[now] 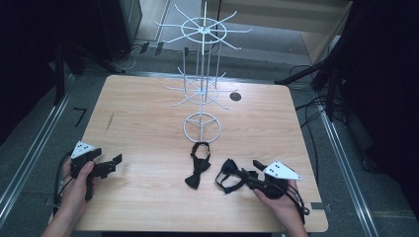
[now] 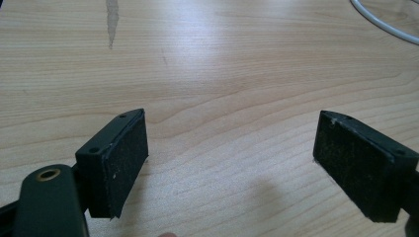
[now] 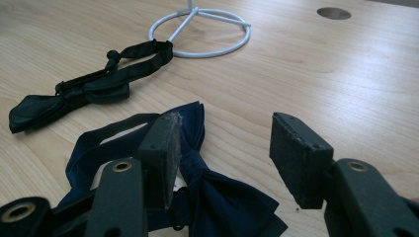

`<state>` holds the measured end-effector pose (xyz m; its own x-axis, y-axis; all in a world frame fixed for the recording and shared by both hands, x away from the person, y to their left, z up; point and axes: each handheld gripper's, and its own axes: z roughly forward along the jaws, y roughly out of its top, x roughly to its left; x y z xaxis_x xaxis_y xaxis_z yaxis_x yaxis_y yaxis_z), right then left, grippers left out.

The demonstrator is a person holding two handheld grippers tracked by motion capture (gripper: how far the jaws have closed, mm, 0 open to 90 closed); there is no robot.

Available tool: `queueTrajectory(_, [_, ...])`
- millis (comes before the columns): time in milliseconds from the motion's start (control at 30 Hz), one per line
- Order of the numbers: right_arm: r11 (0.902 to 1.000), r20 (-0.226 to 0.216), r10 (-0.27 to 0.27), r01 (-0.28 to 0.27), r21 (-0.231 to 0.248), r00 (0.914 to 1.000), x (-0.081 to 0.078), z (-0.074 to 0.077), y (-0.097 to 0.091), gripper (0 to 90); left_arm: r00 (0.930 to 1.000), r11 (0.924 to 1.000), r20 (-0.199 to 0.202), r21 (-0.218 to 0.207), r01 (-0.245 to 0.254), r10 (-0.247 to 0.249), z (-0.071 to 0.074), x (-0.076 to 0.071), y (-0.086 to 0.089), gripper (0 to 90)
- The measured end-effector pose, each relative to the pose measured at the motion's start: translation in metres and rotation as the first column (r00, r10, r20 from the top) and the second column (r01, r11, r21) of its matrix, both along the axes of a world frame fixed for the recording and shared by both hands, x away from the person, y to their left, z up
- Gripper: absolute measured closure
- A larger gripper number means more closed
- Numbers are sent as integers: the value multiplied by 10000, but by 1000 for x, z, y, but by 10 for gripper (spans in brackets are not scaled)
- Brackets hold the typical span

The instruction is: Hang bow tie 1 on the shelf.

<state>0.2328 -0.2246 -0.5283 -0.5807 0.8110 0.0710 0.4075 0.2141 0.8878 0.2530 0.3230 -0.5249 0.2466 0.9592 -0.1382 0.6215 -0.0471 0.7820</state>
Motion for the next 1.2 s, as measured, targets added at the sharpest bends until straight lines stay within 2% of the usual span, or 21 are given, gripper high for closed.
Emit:
queueTrajectory(233, [9997,-342,159,-166,-188,9993,1,-3,5,510,10000,10000,-35,-53,-18,18,0,0,1,143])
queueTrajectory(400, [9955,-584,454,-501,-802,9973,0,-6,12,553,10000,10000,-43,-60,-2,2,0,1,1,143])
queueTrajectory(533, [9934,-845,434,-520,-1025,9955,1,-8,16,570,10000,10000,-33,-44,16,-17,0,0,1,143])
queueTrajectory(633, [9891,-875,386,-505,-1384,9954,2,-11,17,576,10000,10000,-45,-51,26,-27,0,1,1,143])
queueTrajectory(867, [9853,-1170,264,-456,-1644,9928,3,-14,20,595,10000,10000,-36,-45,40,-40,0,0,0,143])
queueTrajectory(967, [9820,-1199,303,-519,-1815,9923,3,-16,21,597,10000,10000,-35,-35,49,-49,0,0,0,143])
queueTrajectory(1000, [9778,-1210,353,-593,-2008,9920,2,-17,22,603,10000,10000,-32,0,44,-44,0,0,0,143])
queueTrajectory(1200, [9790,-1256,359,-602,-1950,9914,2,-17,22,659,10000,10000,-9,15,55,-55,0,0,0,143])
